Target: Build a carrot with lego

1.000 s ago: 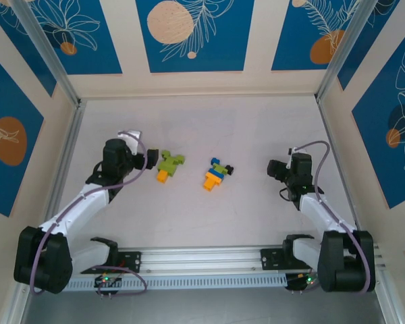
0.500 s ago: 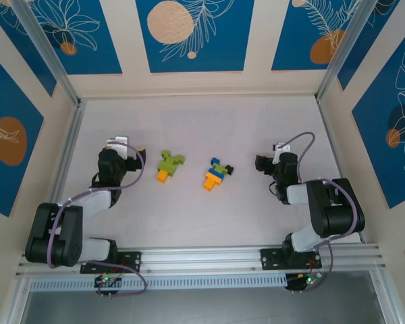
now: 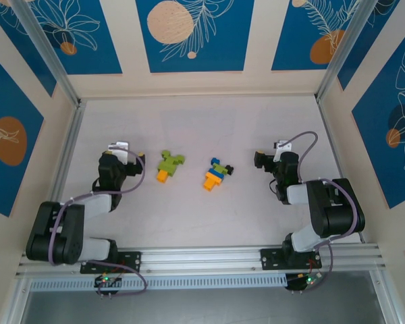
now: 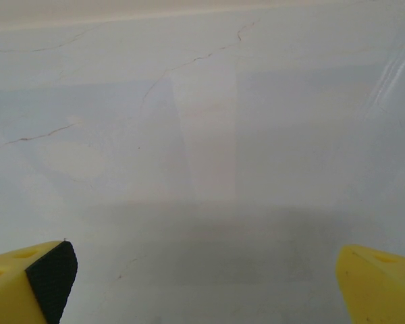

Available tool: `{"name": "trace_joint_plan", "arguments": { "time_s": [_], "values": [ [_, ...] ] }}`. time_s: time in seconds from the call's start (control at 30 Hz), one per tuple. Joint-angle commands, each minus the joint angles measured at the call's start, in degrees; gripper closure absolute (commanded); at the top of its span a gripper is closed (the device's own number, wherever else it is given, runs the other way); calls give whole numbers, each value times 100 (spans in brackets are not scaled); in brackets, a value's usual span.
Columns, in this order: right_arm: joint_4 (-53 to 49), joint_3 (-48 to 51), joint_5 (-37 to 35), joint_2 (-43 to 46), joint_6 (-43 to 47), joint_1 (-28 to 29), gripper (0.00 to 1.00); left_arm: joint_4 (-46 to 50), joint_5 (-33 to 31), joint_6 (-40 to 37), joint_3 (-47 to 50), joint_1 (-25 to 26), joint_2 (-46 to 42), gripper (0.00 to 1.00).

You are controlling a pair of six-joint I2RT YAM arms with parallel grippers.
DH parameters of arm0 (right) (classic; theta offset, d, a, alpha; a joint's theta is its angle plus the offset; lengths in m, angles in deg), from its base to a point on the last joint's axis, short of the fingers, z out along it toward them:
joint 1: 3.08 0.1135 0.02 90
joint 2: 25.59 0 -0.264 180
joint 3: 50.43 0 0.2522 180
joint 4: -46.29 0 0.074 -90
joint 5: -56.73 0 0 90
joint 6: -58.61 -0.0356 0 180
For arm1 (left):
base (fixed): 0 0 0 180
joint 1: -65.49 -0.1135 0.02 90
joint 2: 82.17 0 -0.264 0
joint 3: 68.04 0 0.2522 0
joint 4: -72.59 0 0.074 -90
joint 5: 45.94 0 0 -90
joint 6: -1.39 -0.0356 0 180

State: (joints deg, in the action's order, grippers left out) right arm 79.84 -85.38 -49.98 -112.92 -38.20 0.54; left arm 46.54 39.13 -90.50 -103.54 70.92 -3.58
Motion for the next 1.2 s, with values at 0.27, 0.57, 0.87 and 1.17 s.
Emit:
{"name": "trace_joint_plan", "arguments": {
  "time_s": [0.27,0.57,0.87,1.17],
  "values": [
    [323,-61,-94,-4,6,-35,0,-276,615,-102,-338,-262,807,1],
    [288,-77,-88,-4,-20,-52,1,-755,528,-120,-149,-229,947,1],
    [217,-96,29,14,-110,-152,1,-734,528,-119,-147,-228,937,1],
    [209,-105,33,5,-100,-154,1,-736,458,-154,-148,-179,940,1]
  ]
}}
